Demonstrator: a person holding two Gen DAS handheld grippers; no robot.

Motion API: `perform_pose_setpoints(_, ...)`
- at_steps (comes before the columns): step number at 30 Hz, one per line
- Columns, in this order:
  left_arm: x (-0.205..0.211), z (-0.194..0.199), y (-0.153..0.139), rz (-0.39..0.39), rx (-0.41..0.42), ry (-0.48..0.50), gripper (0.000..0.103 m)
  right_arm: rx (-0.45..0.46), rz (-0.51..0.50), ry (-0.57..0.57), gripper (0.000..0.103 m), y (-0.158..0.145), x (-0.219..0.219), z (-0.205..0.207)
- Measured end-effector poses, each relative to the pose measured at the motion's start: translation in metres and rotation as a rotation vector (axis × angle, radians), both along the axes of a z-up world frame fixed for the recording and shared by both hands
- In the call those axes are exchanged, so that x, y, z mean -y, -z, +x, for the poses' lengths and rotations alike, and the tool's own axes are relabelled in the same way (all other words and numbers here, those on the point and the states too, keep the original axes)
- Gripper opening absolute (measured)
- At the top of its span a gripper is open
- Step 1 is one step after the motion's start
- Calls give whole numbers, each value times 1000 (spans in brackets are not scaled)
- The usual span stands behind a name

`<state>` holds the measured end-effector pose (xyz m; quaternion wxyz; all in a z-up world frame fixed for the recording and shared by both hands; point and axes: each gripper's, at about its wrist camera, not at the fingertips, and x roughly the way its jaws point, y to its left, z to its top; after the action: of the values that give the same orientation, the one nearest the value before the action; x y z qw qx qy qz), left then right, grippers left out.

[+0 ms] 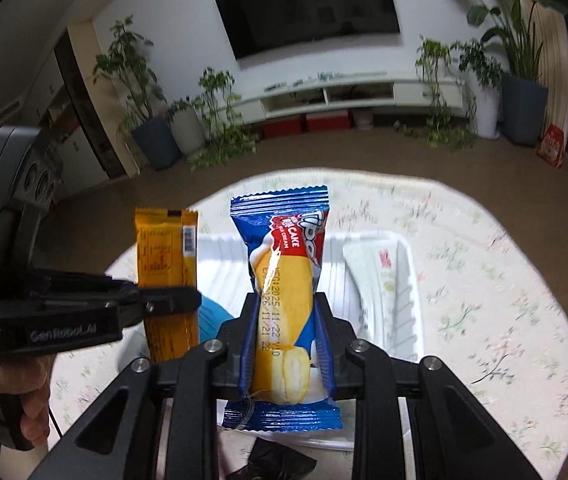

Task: Organize snacks
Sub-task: 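Lift the orange bar into the tray with the left tool while the right tool drops the cake packet there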

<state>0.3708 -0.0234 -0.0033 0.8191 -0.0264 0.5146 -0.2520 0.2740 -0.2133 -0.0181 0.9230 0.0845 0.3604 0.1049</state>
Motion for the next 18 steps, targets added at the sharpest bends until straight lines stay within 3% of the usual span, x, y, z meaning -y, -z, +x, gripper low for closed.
perform_pose_setpoints(6, 2, 17, 38, 10, -35, -12, 4, -50, -19, 8, 28, 22, 4, 11)
perform_pose_setpoints(18, 2, 32, 57, 52, -30, -77, 7, -93, -82, -20, 29, 41, -9, 23)
